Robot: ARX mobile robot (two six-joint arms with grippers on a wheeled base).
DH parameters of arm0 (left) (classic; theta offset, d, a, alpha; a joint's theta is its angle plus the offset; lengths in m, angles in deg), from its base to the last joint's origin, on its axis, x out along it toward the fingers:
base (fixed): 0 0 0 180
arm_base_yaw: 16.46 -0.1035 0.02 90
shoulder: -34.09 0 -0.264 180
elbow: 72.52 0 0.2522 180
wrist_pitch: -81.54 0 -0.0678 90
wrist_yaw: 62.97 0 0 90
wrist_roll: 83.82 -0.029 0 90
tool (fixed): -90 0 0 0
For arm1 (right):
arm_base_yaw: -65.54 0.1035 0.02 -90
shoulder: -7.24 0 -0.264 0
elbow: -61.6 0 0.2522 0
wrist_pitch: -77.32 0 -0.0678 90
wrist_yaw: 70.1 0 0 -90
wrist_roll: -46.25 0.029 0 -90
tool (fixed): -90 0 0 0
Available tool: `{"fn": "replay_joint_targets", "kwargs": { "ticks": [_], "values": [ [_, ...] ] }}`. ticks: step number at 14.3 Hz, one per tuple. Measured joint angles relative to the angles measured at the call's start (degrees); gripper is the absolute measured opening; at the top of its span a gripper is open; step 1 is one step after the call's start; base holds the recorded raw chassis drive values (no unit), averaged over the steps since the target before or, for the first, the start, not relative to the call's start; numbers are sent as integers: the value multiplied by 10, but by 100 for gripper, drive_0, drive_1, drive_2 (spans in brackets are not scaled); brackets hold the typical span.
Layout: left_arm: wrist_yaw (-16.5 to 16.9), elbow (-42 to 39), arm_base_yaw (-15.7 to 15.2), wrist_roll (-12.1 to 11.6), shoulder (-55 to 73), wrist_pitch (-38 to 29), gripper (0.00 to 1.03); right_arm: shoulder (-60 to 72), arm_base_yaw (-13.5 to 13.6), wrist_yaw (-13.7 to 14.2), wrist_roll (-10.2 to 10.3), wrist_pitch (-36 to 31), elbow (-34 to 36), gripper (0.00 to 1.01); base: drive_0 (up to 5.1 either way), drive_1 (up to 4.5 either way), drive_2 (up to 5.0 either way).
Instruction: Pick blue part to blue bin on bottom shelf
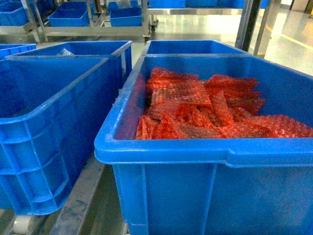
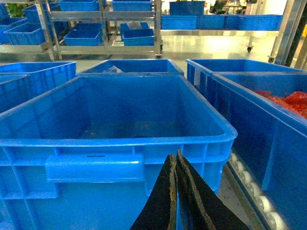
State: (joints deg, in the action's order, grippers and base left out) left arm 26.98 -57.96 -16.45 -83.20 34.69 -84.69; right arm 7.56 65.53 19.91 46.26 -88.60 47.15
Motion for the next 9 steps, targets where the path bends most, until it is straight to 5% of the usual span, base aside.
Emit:
{"fn": "replay_joint_targets", "kwargs": {
  "ticks": [3, 9],
  "values": [
    [0, 0, 0, 0, 0, 3, 7, 0, 0, 0, 0, 0, 0, 98, 0, 0, 0],
    [0, 0, 0, 0, 0, 3, 71, 0, 0, 0, 0, 0, 0, 98, 0, 0, 0]
  ]
}}
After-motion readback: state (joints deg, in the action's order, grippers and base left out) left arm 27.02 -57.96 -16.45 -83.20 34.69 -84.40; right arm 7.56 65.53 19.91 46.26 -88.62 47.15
